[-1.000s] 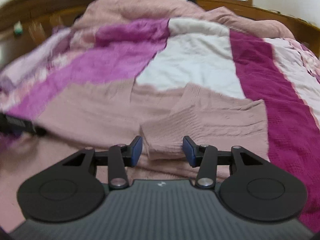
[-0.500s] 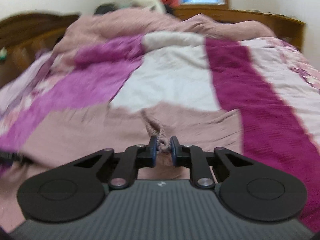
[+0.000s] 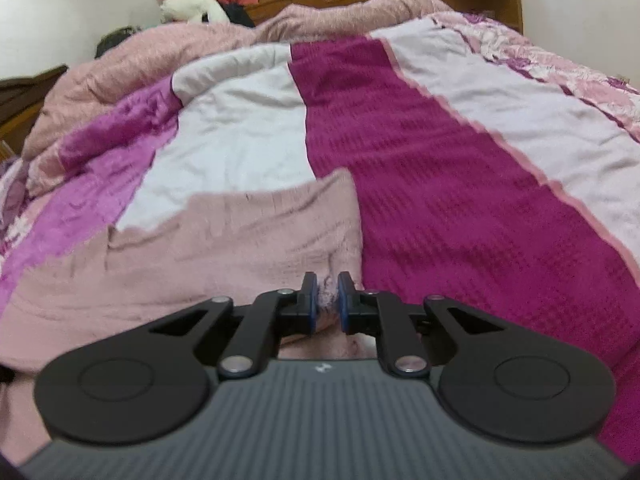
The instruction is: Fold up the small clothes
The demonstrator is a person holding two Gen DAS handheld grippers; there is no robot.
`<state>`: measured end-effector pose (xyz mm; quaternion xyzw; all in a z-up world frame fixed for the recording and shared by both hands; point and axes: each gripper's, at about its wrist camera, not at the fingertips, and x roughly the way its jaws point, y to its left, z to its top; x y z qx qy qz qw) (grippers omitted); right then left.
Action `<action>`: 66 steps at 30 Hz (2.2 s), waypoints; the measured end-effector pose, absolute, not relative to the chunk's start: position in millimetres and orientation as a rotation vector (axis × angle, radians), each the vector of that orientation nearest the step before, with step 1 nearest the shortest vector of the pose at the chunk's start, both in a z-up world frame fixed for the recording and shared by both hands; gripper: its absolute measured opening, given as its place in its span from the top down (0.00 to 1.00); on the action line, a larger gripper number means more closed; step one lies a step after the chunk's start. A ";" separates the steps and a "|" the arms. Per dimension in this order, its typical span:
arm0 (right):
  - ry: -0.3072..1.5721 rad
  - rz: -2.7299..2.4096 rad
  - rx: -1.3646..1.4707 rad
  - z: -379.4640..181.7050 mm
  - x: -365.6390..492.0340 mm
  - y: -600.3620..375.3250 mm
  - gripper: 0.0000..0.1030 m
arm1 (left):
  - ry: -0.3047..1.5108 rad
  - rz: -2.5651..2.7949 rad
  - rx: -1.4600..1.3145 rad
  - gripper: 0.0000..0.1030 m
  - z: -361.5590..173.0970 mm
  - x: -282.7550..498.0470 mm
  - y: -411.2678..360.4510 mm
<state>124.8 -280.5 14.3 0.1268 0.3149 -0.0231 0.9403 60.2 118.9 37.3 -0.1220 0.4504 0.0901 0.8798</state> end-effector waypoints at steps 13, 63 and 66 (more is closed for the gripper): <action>0.597 -0.014 0.235 35.9 115.4 -266.5 0.53 | 0.818 0.125 -0.253 0.37 76.6 56.9 104.5; 0.830 0.621 -0.331 85.9 -65.6 -211.2 0.50 | 0.846 -0.307 0.389 0.30 124.8 -129.3 45.8; 0.842 0.646 -0.406 83.5 -81.6 -204.3 0.50 | 0.870 -0.341 0.391 0.30 122.9 -139.8 46.0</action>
